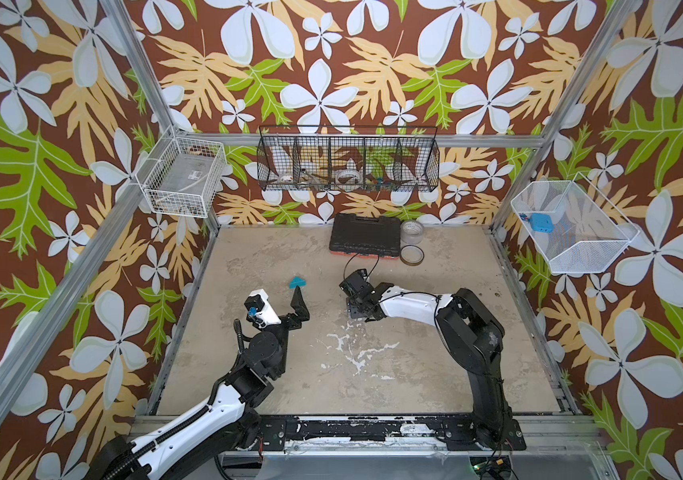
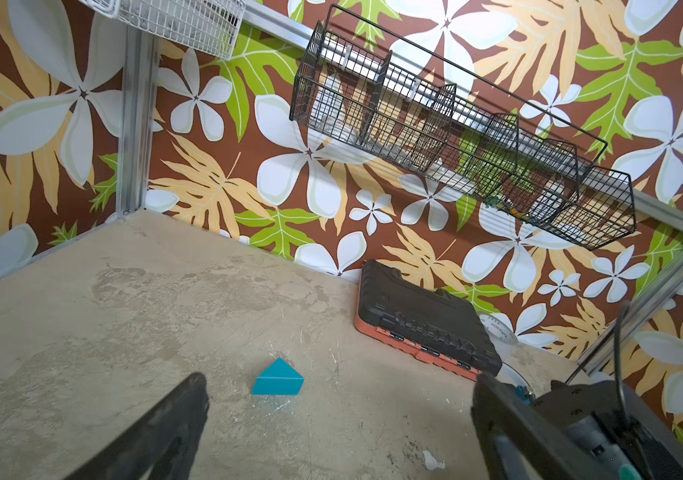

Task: Build the wood block tower
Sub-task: 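Lower the right gripper over the red block and close on it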

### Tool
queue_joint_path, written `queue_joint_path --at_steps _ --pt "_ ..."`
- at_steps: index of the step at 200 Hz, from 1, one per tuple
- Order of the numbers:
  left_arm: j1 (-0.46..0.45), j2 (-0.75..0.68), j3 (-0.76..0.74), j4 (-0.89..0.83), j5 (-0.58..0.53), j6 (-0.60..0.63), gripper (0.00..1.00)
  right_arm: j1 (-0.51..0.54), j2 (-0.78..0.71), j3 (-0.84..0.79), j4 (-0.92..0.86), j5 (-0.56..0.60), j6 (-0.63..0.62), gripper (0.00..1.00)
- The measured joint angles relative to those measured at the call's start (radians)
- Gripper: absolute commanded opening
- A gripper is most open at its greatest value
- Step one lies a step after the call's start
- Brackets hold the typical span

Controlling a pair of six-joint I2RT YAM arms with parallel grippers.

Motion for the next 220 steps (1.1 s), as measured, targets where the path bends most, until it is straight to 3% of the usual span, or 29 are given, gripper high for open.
queue_joint_path --at_steps 42,92,147,220 --pt "0.0 -0.005 0.0 -0.002 0.0 0.003 1.0 0.0 -0.013 -0.025 0.02 -0.007 0.008 0.72" --pt "0.0 -0.012 0.0 -0.002 0.0 0.009 1.0 0.001 -0.009 -0.023 0.029 -0.016 0.012 0.59" --pt "0.0 -0.021 0.0 -0.002 0.0 0.009 1.0 0.0 -0.02 -0.023 0.018 -0.022 0.01 0.5" --pt "0.0 -0.011 0.002 -0.002 0.07 0.013 1.0 -0.003 -0.31 -0.125 -0.025 0.041 -0.11 0.43"
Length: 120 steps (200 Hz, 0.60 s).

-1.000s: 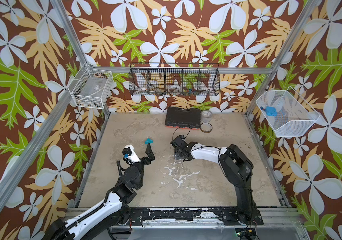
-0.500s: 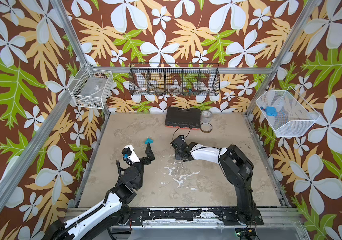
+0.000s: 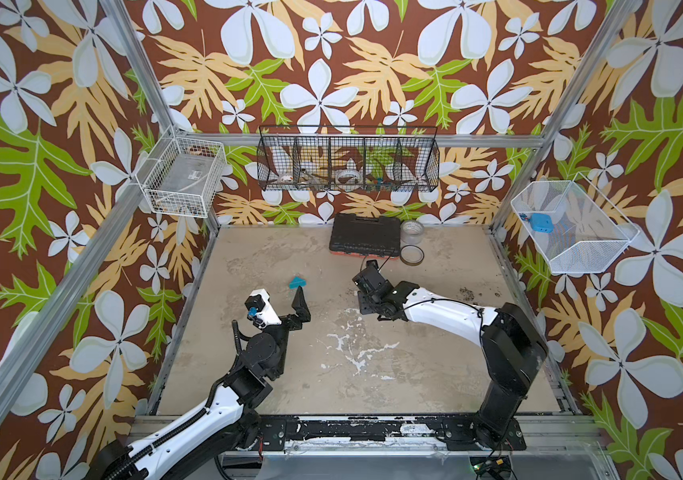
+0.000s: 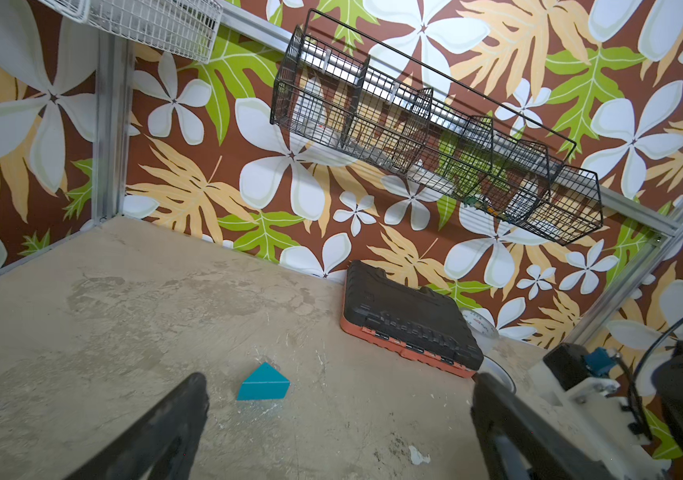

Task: Build the wood block tower
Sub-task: 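Lower the right gripper over the red block and close on it, then lift the red block and carry it over the stack with the right gripper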

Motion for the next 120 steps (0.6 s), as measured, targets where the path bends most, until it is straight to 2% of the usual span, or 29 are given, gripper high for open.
queue_joint_path --at_steps 65,97,120 --pt "0.0 0.035 0.037 -0.006 0.111 -0.007 1.0 -0.084 -0.253 -0.139 -0.013 0.059 -0.114 0.42" --pt "0.0 0.047 0.039 -0.013 0.147 -0.028 1.0 -0.163 -0.397 -0.237 0.024 0.035 -0.151 0.42" --pt "0.0 0.052 0.046 -0.026 0.152 -0.028 1.0 -0.227 -0.435 -0.281 0.044 0.007 -0.176 0.4"
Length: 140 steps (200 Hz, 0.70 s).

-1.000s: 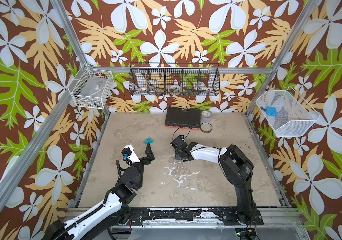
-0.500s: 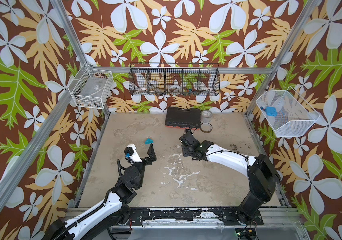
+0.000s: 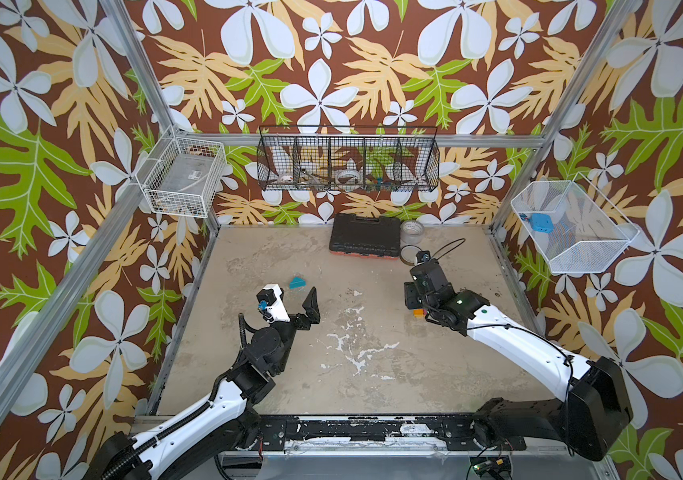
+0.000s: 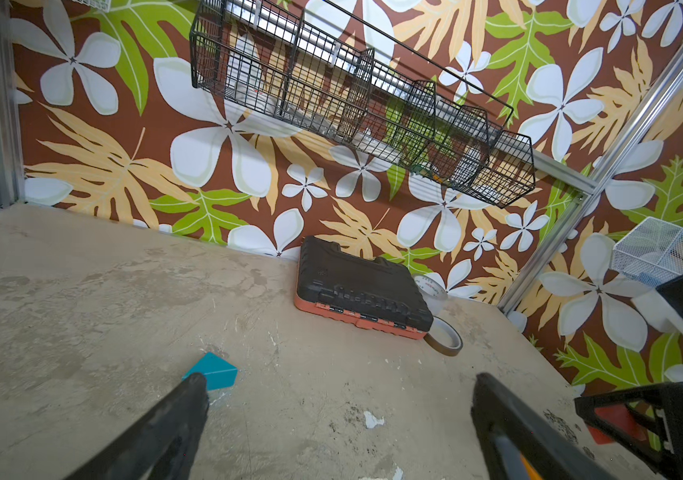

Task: Build the wood block tower
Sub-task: 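Lift the red block and carry it over the stack with the right gripper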

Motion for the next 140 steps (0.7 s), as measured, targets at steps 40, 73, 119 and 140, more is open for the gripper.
queue_joint_path --at_steps 40,73,119,140 --pt "0.0 0.005 0.003 -0.002 0.001 -0.002 1.0 -0.096 0.059 -0.005 0.005 -0.04 -0.035 0.34" --pt "0.0 0.02 0.004 -0.001 0.004 -0.002 1.0 -0.144 0.118 -0.002 0.004 -0.073 -0.059 0.34" --pt "0.0 0.046 0.014 -0.003 0.008 -0.002 1.0 -0.158 0.162 0.01 0.016 -0.106 -0.076 0.35" --pt "0.0 0.051 0.014 -0.004 0.008 -0.002 1.0 -0.165 0.184 0.016 0.016 -0.119 -0.076 0.34"
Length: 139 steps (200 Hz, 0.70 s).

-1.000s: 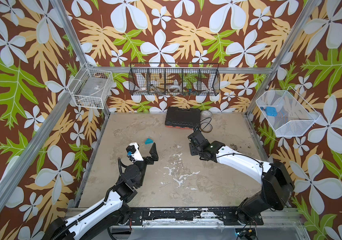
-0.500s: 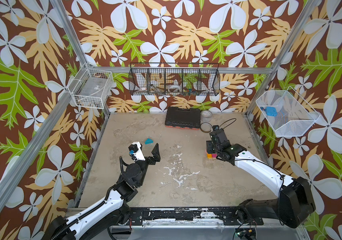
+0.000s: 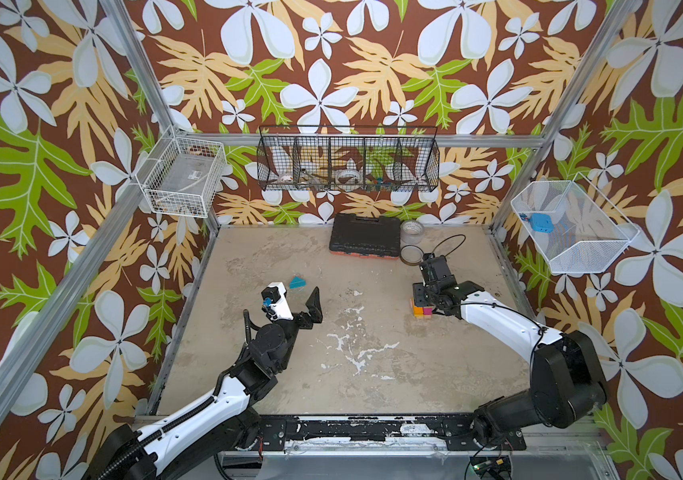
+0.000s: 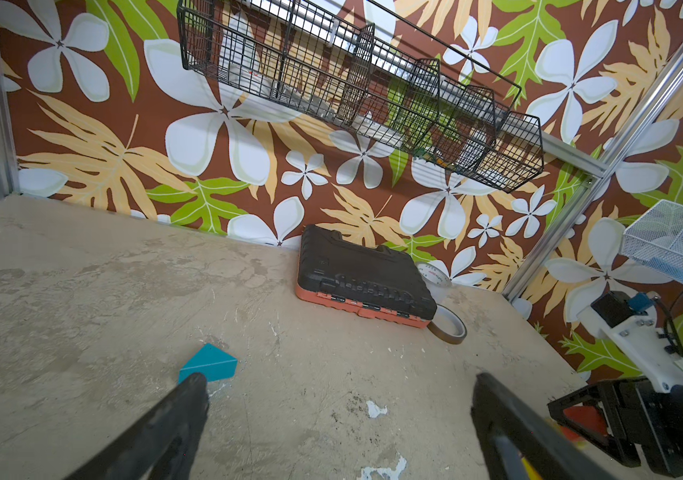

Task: Build the wood block tower
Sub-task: 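Lift the red block and carry it over the stack with the right gripper, then lower the red block onto the two yellow cubes with the right gripper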

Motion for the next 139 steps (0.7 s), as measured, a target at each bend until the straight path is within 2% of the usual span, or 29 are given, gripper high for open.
queue_joint_path --at_steps 139 --pt "0.0 -0.014 -0.003 -0.001 -0.011 0.003 1.0 -0.008 -0.03 -0.013 0.007 -0.051 0.02 0.36"
